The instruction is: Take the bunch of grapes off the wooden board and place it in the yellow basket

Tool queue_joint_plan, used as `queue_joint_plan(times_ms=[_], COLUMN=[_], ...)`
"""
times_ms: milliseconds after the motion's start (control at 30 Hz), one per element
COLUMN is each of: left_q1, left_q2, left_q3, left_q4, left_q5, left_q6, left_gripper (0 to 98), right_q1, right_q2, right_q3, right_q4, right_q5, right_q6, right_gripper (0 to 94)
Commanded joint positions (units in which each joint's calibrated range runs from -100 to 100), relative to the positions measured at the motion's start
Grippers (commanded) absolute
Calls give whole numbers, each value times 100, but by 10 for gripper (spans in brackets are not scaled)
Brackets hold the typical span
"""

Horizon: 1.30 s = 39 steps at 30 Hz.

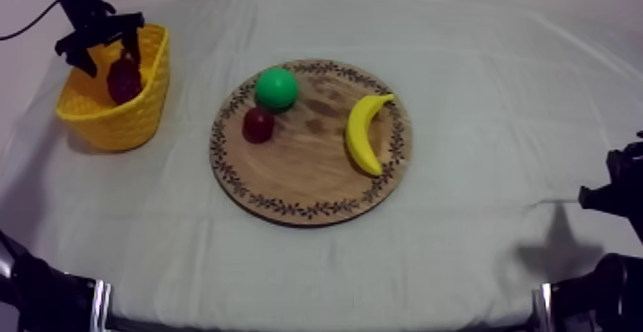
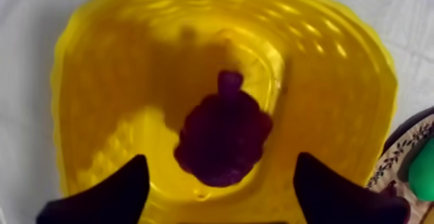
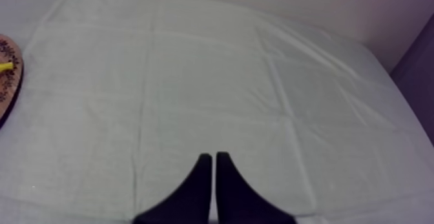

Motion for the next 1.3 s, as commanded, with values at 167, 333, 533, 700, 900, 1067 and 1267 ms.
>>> queue_joint_plan(times_ms=[167,333,533,700,900,1067,1267], left_q1=[-47,-71,-52,-53,-79,84,205], left_q2=[-286,-854,-1854,-2692,-3729,-4634,-5803], left_q3=[160,470,1059,1729,2800,3565,4413], left_q4=[34,65,115,149,237,266,317], left_q5=[-58,-87,-217,-503,-1100,-1646,-2216], left_q6=[-30,-29,0,-34,-205,-387,-598], left_gripper=[932,788,551,397,270,176,26], right_q1=[0,0,0,0,0,0,0], right_q2=[-2,-2,-2,-2,-2,-2,-2], right_q3=[-5,-5,-5,-5,-5,-5,-5], right_q4=[-1,-1,-1,-1,-1,-1,-1], right_q5=[-3,-3,-3,-3,-3,-3,-3], right_q6=[-1,-1,-1,-1,-1,-1,-1], right_gripper=[3,3,3,3,3,3,3])
